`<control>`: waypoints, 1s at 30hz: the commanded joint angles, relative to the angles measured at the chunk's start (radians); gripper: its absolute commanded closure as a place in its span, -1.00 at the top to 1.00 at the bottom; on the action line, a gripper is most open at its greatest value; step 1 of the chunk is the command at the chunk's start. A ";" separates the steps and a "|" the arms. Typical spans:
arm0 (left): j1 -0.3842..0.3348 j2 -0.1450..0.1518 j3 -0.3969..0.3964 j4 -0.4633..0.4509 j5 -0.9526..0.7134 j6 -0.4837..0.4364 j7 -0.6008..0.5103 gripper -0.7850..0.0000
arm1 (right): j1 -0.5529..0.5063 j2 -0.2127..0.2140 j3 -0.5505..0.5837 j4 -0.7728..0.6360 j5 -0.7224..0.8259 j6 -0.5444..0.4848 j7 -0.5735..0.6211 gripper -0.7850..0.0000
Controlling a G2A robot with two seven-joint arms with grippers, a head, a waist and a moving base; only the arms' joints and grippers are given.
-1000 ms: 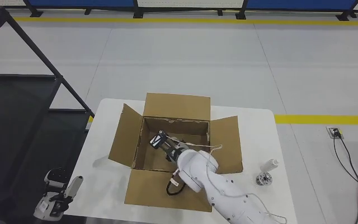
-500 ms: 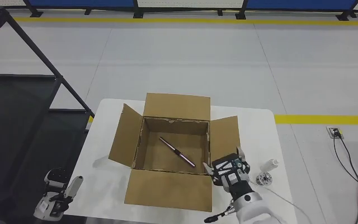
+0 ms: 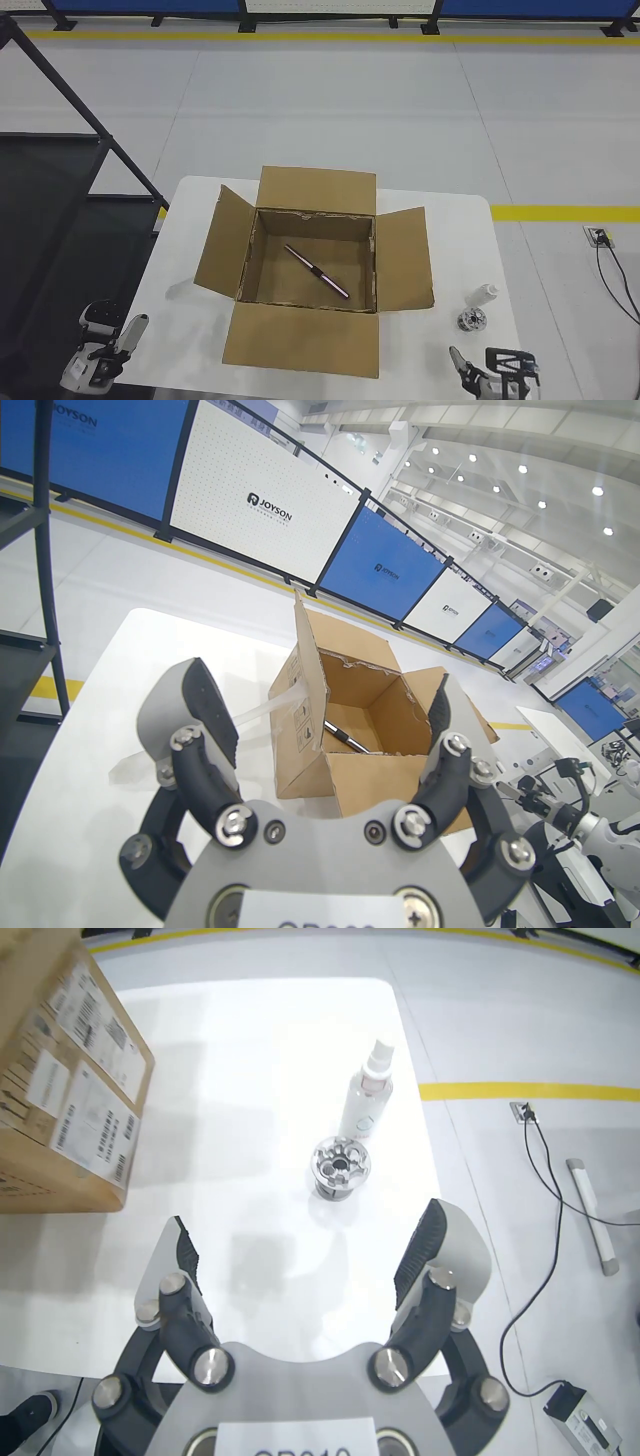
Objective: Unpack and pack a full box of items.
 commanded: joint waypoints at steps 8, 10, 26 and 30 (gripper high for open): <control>0.000 0.000 0.000 0.000 0.000 0.000 0.000 1.00 | 0.201 0.012 0.063 0.245 0.107 -0.170 0.061 1.00; 0.000 0.000 0.000 0.000 0.000 0.000 0.000 1.00 | 0.235 0.016 0.079 0.293 0.132 -0.214 0.053 1.00; 0.000 0.000 0.000 0.000 0.000 0.000 0.000 1.00 | 0.365 0.028 0.105 0.480 0.222 -0.333 -0.018 0.98; 0.000 0.000 0.000 0.000 0.000 0.000 0.000 1.00 | 0.387 0.030 0.101 0.503 0.223 -0.329 -0.013 0.66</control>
